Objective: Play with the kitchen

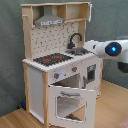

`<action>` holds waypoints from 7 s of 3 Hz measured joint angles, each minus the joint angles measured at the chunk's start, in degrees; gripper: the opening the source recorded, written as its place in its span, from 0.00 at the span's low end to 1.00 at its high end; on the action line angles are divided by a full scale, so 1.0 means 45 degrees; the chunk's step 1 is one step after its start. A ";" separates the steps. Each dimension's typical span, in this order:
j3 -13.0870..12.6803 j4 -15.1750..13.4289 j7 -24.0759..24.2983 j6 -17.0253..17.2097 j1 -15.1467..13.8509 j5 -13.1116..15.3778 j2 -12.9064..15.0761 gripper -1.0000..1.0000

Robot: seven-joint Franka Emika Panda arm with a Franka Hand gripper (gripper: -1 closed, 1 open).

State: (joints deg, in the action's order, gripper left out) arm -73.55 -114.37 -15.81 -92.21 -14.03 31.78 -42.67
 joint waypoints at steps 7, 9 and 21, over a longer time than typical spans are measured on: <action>-0.0325 -0.0666 0.2849 0.0827 -0.0802 0.6906 -0.3840 1.00; 0.0368 -0.1712 0.5006 0.1550 -0.0160 0.7777 -0.4670 1.00; 0.7479 -0.5054 1.4430 -0.3375 -0.0629 0.7078 -0.4317 1.00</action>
State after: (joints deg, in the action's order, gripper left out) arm -39.89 -137.11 49.12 -107.40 -16.86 63.63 -62.10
